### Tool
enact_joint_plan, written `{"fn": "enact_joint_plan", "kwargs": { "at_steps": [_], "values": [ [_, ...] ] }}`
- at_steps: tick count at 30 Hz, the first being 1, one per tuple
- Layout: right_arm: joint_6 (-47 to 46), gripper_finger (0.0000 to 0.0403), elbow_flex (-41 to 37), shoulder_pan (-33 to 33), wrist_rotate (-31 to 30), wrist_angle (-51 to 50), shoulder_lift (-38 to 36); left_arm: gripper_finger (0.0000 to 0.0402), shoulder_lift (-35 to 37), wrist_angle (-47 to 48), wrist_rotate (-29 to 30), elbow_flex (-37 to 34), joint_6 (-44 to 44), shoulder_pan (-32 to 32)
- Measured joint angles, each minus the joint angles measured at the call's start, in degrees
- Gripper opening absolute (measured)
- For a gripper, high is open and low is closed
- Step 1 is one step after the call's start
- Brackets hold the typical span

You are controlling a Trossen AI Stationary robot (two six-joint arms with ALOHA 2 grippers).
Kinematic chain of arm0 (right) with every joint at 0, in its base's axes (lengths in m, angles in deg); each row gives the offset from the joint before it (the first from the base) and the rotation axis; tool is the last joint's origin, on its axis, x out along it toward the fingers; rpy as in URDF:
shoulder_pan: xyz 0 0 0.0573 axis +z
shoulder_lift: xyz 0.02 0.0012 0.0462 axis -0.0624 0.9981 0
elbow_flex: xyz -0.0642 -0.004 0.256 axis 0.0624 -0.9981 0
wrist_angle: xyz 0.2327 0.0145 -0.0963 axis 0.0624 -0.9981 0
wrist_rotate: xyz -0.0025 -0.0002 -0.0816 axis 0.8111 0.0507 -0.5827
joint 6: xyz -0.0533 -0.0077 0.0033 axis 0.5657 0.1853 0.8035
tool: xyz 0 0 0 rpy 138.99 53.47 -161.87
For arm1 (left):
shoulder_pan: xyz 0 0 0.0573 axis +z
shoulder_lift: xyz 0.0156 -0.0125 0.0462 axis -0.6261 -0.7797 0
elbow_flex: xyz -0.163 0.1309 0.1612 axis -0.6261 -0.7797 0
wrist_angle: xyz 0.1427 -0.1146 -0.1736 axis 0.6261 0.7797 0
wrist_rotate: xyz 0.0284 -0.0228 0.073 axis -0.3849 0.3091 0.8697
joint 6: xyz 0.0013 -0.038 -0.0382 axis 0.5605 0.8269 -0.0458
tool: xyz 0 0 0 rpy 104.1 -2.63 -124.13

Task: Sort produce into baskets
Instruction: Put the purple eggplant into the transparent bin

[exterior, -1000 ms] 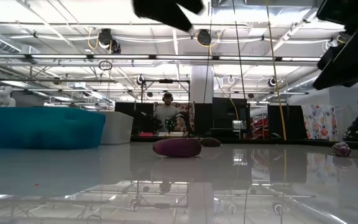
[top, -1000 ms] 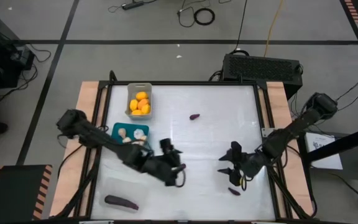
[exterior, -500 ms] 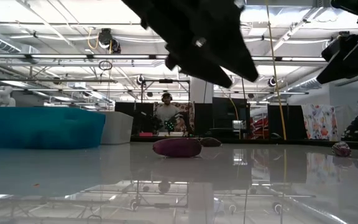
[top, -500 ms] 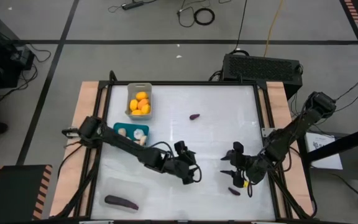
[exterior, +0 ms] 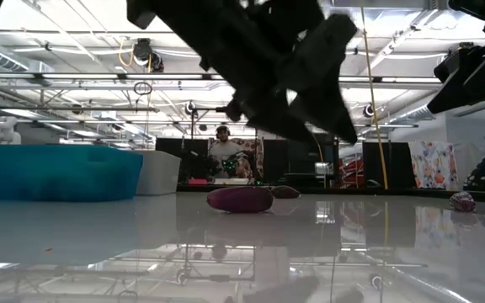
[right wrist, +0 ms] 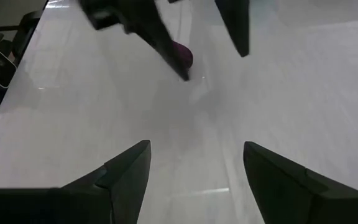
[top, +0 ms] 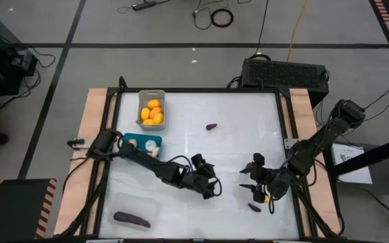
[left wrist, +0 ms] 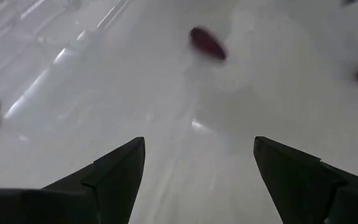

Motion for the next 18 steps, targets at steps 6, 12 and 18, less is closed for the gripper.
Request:
{"fn": "enact_joint_plan", "kwargs": {
  "at_steps": [6,12,18],
  "values": [
    [0.0,0.0248,0.0,0.0,0.2,0.0,0.0,0.0308,-0.3,6.9,-2.4,0.0,6.1,0.2],
    [0.5,0.0248,0.0,-0.2,0.0,0.1,0.0,0.0308,1.9,15.5,-6.9,0.0,11.1,-0.8],
    [0.8,0.0248,0.0,-0.3,-0.1,0.8,0.0,0.0308,2.2,25.7,-9.1,0.0,15.1,-1.9]
  ]
}}
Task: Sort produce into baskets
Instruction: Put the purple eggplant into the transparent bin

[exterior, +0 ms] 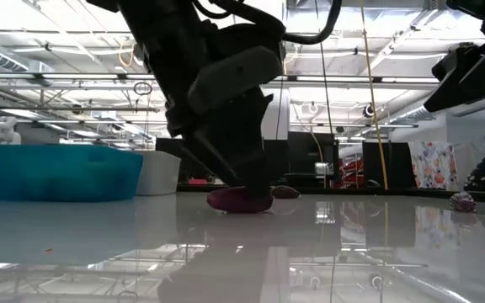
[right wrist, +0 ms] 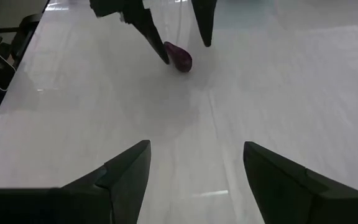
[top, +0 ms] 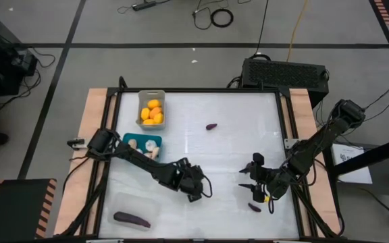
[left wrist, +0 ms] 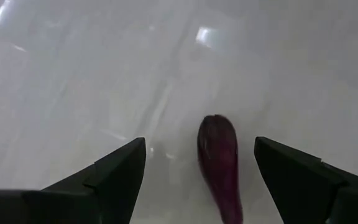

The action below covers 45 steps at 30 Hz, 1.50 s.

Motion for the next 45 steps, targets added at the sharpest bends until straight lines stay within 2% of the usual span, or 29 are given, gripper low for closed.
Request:
{"fn": "enact_joint_plan", "kwargs": {
  "at_steps": [4,16,21,30,34,38,41,45],
  "values": [
    [0.0,0.0248,0.0,0.0,0.0,0.1,0.0,0.0308,0.1,0.1,-2.7,-0.5,0.1,-0.1],
    [-0.5,0.0248,0.0,0.0,-1.2,-0.3,0.0,0.0297,-0.5,-2.8,-2.9,-3.1,0.2,0.1],
    [0.1,0.0248,0.0,0.0,-1.2,-0.2,0.0,0.0247,-0.5,-3.0,-3.7,-3.1,-0.1,-0.1],
    [-0.6,0.0248,0.0,0.0,-0.9,0.0,0.0,0.0123,0.1,-2.6,-4.8,-3.2,-1.4,-0.1],
    [-2.1,0.0248,0.0,0.0,-0.9,0.0,0.0,0.0088,3.2,-1.6,-5.0,-3.3,-2.9,-0.3],
    [-3.5,0.0248,0.0,0.0,-0.9,0.2,0.0,0.0079,9.5,-1.2,-8.0,-3.2,-4.3,-2.2],
    [-4.2,0.0248,0.0,0.0,-1.5,1.5,0.0,0.0079,14.4,4.7,-12.3,-3.2,-3.2,-5.2],
    [-4.3,0.0248,0.0,0.0,-2.6,5.4,0.0,0.0079,20.6,15.2,-17.0,-3.2,4.0,-11.1]
  ]
}}
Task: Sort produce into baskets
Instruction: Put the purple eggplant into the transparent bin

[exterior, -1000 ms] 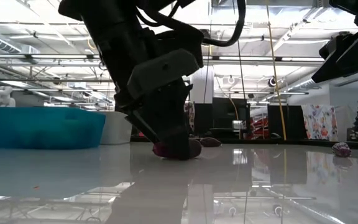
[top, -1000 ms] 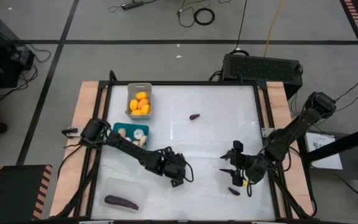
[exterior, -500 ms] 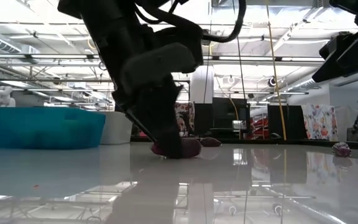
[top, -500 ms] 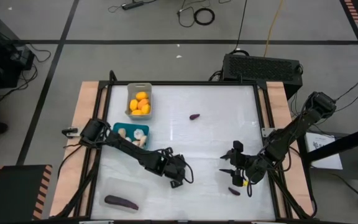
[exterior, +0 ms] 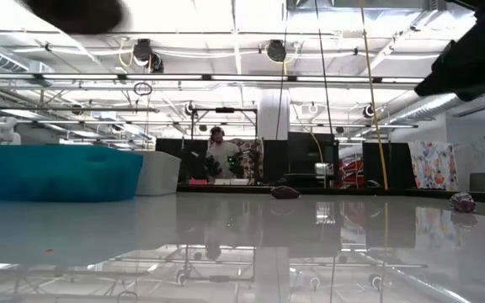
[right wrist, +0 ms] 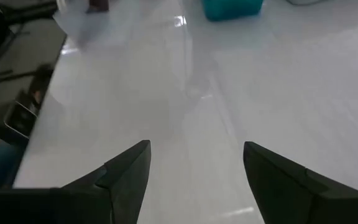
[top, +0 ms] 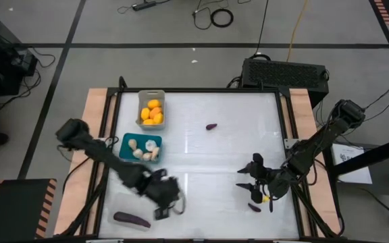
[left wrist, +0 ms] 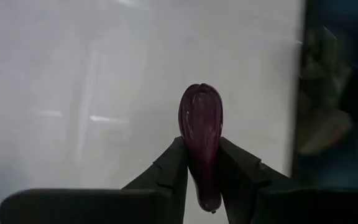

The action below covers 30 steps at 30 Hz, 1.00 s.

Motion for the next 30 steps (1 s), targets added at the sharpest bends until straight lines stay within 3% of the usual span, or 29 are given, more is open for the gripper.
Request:
{"fn": "enact_joint_plan", "kwargs": {
  "at_steps": [9,15,20,30],
  "values": [
    [-0.3,0.0248,0.0,0.5,0.5,11.0,0.0,0.0078,3.3,5.3,2.8,0.0,11.0,-17.0],
    [-4.0,0.0248,0.7,0.5,3.8,14.4,1.9,0.0078,2.9,8.3,7.4,-2.2,15.8,-22.9],
    [-11.6,0.0248,7.1,0.5,9.6,6.8,6.0,0.0078,2.9,8.1,7.6,-5.9,16.8,-25.4],
    [-16.3,0.0248,29.9,0.5,17.1,-27.7,16.0,0.0078,2.9,6.9,6.8,-9.2,15.7,-25.8]
  ]
}}
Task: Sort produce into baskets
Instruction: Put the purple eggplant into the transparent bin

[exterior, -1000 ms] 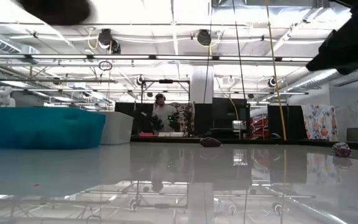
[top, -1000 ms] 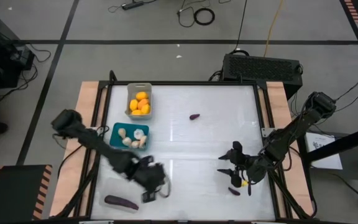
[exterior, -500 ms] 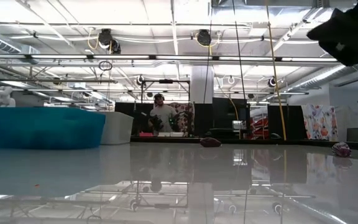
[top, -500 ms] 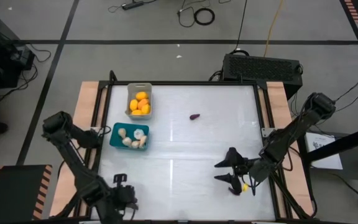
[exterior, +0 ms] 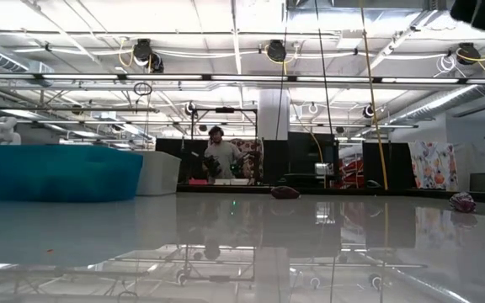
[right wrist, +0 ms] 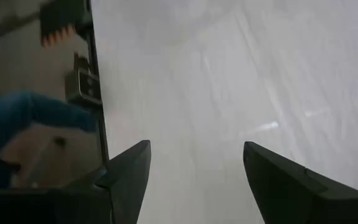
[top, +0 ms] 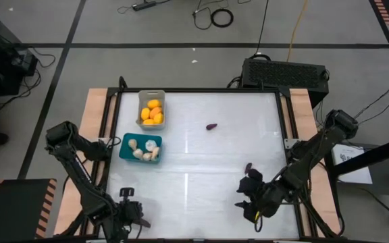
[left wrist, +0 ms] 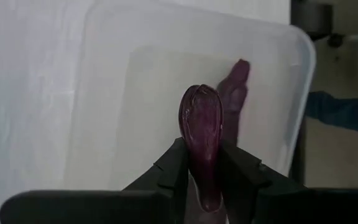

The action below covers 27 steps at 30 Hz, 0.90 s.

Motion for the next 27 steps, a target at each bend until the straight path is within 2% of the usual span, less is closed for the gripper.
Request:
{"fn": "enact_joint_plan", "kwargs": {
  "at_steps": [4,11,21,27],
  "values": [
    [1.4,0.0248,6.0,0.0,3.8,-6.6,3.5,0.0078,0.0,-3.2,-0.2,0.0,0.0,0.0],
    [-0.3,0.0248,7.3,0.0,10.2,-8.6,7.1,0.0081,0.0,-5.0,-0.4,0.0,0.1,0.0],
    [-1.7,0.0248,7.3,-0.1,12.2,-15.5,9.3,0.0164,0.0,-4.8,-5.1,0.0,3.0,0.2],
    [-2.8,0.0248,7.3,-0.2,13.5,-16.5,9.2,0.0177,0.0,-3.5,-9.0,0.0,5.4,1.2]
  ]
}}
